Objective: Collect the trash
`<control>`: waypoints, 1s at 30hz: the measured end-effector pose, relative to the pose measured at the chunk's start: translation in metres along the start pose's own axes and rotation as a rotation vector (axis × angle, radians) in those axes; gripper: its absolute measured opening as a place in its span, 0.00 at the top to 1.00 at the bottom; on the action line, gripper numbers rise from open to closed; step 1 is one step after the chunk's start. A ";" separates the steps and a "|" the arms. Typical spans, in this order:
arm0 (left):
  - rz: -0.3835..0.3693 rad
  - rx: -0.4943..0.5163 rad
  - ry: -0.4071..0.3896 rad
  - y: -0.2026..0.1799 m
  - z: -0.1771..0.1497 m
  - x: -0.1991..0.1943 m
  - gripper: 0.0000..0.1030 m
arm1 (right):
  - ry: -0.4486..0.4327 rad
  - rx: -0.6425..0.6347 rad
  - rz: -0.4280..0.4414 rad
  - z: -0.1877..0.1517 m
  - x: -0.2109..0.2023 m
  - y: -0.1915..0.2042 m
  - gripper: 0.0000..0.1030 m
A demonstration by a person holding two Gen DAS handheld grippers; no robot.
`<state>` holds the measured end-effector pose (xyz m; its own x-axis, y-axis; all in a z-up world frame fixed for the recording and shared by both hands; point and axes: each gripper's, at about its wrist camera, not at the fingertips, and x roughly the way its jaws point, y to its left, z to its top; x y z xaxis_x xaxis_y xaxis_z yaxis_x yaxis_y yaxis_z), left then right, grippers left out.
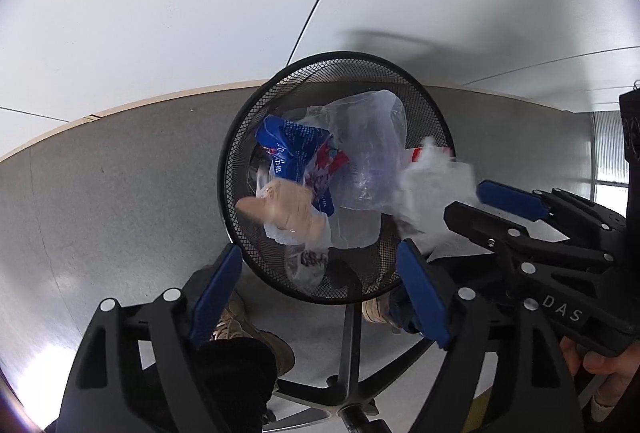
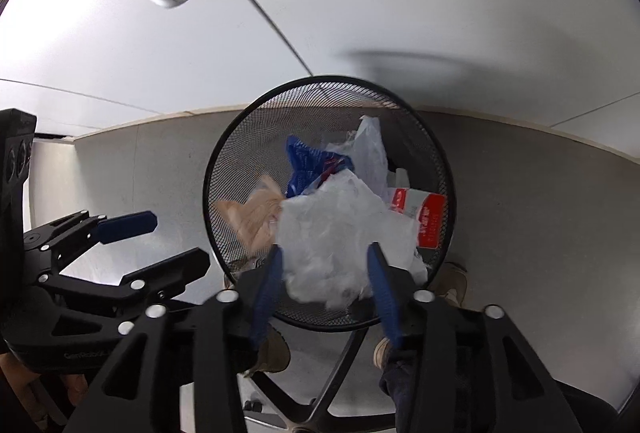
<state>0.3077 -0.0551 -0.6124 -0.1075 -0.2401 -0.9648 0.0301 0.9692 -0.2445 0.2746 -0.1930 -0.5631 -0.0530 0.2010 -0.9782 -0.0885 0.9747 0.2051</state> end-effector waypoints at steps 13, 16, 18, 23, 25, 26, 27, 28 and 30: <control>0.048 -0.043 0.001 0.010 -0.006 -0.004 0.04 | -0.028 0.042 -0.088 -0.002 -0.007 -0.009 0.07; 0.093 -0.020 -0.004 0.008 -0.007 -0.004 0.04 | -0.037 0.072 -0.068 -0.004 -0.012 -0.014 0.03; 0.129 0.000 -0.018 0.006 -0.008 -0.003 0.04 | -0.052 0.087 -0.051 -0.006 -0.018 -0.015 0.03; 0.258 0.031 -0.079 0.000 -0.009 -0.013 0.04 | -0.119 0.080 -0.079 -0.014 -0.035 -0.009 0.03; 0.322 0.030 -0.101 -0.002 -0.010 -0.018 0.04 | -0.136 0.082 -0.062 -0.016 -0.042 -0.009 0.03; 0.346 0.027 -0.110 -0.002 -0.011 -0.021 0.04 | -0.143 0.086 -0.064 -0.017 -0.045 -0.010 0.03; 0.362 0.021 -0.134 -0.003 -0.011 -0.026 0.04 | -0.149 0.089 -0.066 -0.019 -0.047 -0.010 0.03; 0.370 0.024 -0.155 -0.003 -0.012 -0.032 0.04 | -0.155 0.091 -0.057 -0.020 -0.050 -0.011 0.03; 0.424 0.022 -0.185 -0.005 -0.014 -0.039 0.04 | -0.160 0.094 -0.046 -0.022 -0.057 -0.011 0.03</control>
<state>0.2979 -0.0500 -0.5717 0.0981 0.1695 -0.9806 0.0545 0.9830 0.1753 0.2566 -0.2172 -0.5090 0.1087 0.1613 -0.9809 0.0070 0.9866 0.1630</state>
